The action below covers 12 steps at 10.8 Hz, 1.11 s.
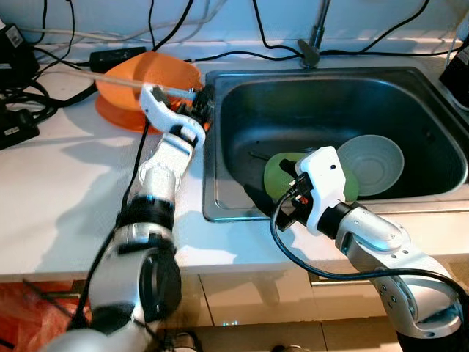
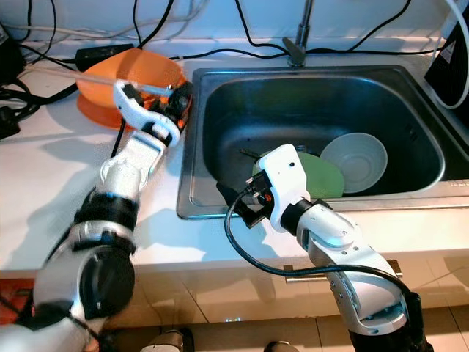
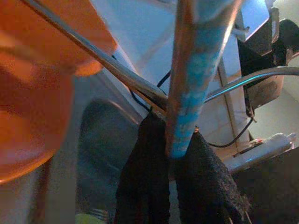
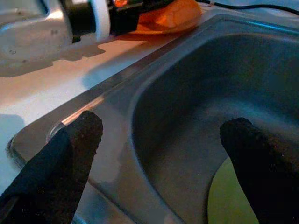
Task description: Kitchen organization
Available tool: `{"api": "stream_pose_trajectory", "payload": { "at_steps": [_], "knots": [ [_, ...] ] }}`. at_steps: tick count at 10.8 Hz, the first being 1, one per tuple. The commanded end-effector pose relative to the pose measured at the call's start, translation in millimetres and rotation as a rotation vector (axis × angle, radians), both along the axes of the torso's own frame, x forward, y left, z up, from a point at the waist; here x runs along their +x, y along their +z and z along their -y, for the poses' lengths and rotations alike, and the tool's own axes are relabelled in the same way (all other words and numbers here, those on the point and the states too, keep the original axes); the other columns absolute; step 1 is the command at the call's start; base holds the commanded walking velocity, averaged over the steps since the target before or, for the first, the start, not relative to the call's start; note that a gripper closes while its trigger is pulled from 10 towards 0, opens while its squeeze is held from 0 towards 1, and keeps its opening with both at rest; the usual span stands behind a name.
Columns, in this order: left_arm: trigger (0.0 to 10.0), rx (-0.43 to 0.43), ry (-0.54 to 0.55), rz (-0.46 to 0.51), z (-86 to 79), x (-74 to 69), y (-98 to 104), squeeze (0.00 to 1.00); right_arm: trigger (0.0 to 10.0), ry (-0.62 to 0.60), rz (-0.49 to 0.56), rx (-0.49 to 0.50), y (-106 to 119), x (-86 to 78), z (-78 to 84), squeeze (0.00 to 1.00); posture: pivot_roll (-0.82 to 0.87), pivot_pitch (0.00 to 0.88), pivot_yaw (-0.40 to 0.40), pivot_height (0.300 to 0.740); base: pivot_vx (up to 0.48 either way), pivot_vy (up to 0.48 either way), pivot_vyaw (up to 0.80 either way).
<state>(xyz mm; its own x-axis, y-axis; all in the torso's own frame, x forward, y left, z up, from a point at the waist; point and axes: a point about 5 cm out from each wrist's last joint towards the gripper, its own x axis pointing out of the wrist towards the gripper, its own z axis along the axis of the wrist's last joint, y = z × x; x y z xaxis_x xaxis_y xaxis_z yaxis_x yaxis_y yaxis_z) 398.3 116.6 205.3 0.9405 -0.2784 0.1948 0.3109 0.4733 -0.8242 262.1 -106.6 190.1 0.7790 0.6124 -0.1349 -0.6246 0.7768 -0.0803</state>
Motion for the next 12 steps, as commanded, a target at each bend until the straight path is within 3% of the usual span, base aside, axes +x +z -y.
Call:
{"api": "stream_pose_trajectory", "payload": {
  "at_steps": [1, 2, 5, 7, 10, 11, 12],
  "knots": [
    [0.0, 0.052, 0.026, 0.031, -3.0, -2.5, 5, 0.00, 10.0, 0.000, 0.015, -0.004, 2, 2.8, -0.5, 0.00, -0.06, 0.117, 0.050, 0.740, 0.000, 0.000, 0.00],
    [0.0, 0.069, 0.035, 0.037, -4.4, -4.7, 5, 0.00, 10.0, 0.000, 0.016, -0.003, 2, 4.4, -0.4, 0.00, -0.05, 0.110, 0.051, 0.740, 0.000, 0.000, 0.00],
    [0.0, 0.322, 0.075, 0.186, -9.0, -28.8, 13, 0.00, 10.0, -0.007, 0.033, 0.004, 4, 7.4, -0.5, 0.00, -0.04, 0.100, 0.052, 0.740, 0.000, 0.000, 0.00],
    [0.0, 0.536, 0.034, 0.289, -7.8, -42.0, 14, 0.00, 10.0, -0.019, 0.047, 0.019, 6, 11.8, -0.1, 0.00, -0.01, 0.089, 0.046, 0.740, 0.000, 0.000, 0.00],
    [0.0, 0.744, -0.187, 0.365, -5.2, -56.9, 15, 0.00, 10.0, -0.059, 0.078, 0.032, 9, 19.1, 2.7, 0.00, 0.00, 0.087, 0.043, 0.740, 0.000, 0.000, 0.00],
    [0.0, 0.827, -0.291, 0.394, -6.6, -61.4, 17, 0.00, 10.0, -0.077, 0.091, 0.037, 11, 21.3, 4.6, 0.00, 0.01, 0.086, 0.042, 0.740, 0.000, 0.000, 0.00],
    [0.0, 0.937, -0.479, 0.390, -5.3, -70.2, 11, 0.00, 10.0, -0.099, 0.120, 0.065, 16, 23.9, 5.8, 0.00, 0.01, 0.084, 0.041, 0.740, 0.000, 0.000, 0.00]
  ]
}}
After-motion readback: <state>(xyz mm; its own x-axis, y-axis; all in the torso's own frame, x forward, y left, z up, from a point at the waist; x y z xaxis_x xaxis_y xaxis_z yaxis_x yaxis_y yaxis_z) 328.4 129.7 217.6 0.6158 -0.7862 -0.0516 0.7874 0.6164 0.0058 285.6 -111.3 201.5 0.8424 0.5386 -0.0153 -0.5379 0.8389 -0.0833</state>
